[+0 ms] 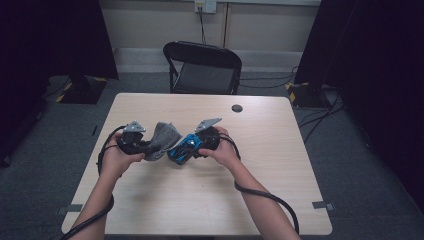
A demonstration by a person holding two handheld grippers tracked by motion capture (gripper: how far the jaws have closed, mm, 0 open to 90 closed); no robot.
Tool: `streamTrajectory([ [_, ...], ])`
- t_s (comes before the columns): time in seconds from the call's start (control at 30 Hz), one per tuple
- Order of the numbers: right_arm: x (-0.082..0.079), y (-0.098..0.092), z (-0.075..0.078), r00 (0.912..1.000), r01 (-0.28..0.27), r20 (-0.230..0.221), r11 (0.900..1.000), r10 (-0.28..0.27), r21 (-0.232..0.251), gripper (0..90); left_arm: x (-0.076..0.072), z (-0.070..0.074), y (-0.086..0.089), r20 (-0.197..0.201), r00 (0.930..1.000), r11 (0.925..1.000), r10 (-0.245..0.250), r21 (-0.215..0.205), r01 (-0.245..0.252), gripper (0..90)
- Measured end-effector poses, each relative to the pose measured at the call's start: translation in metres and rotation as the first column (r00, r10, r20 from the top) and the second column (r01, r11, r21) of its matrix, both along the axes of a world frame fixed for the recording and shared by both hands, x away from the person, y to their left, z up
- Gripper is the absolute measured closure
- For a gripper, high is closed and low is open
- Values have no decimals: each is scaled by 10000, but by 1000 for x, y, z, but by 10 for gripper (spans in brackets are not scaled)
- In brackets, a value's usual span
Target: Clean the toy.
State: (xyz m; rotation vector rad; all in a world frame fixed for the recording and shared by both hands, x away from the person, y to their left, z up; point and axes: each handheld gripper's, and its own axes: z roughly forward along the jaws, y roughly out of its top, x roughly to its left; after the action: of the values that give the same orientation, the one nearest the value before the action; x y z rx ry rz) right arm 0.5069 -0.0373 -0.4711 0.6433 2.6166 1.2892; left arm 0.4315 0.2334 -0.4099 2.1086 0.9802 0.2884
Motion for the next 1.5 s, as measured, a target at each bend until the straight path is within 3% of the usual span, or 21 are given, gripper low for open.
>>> streamTrajectory([
  [0.17,-3,-20,9,9999,-142,43,9999,141,42,153,5,3,-18,-32,9997,9997,-260,-18,260,718],
  [0.4,-6,-62,22,9998,105,136,9998,-107,145,163,12,10,-49,152,9968,9969,-790,59,790,718],
  [0.73,-16,-117,24,9973,694,211,9971,-700,303,163,20,14,-95,282,9872,9876,-1570,-43,1572,718],
  [0.97,-23,-140,23,9948,991,208,9944,-998,355,162,21,4,-125,179,9791,9793,-2025,29,2025,718],
  [1.2,-30,-165,21,9914,1280,204,9904,-1292,528,161,19,-10,-154,51,9654,9654,-2608,-70,2608,717],
  [1.43,-35,-190,22,9877,1527,229,9859,-1545,681,163,20,-25,-174,-114,9571,9572,-2895,-69,2895,717],
  [1.5,-37,-197,23,9859,1641,225,9838,-1661,720,164,20,-29,-181,-213,9515,9517,-3071,1,3071,717],
])
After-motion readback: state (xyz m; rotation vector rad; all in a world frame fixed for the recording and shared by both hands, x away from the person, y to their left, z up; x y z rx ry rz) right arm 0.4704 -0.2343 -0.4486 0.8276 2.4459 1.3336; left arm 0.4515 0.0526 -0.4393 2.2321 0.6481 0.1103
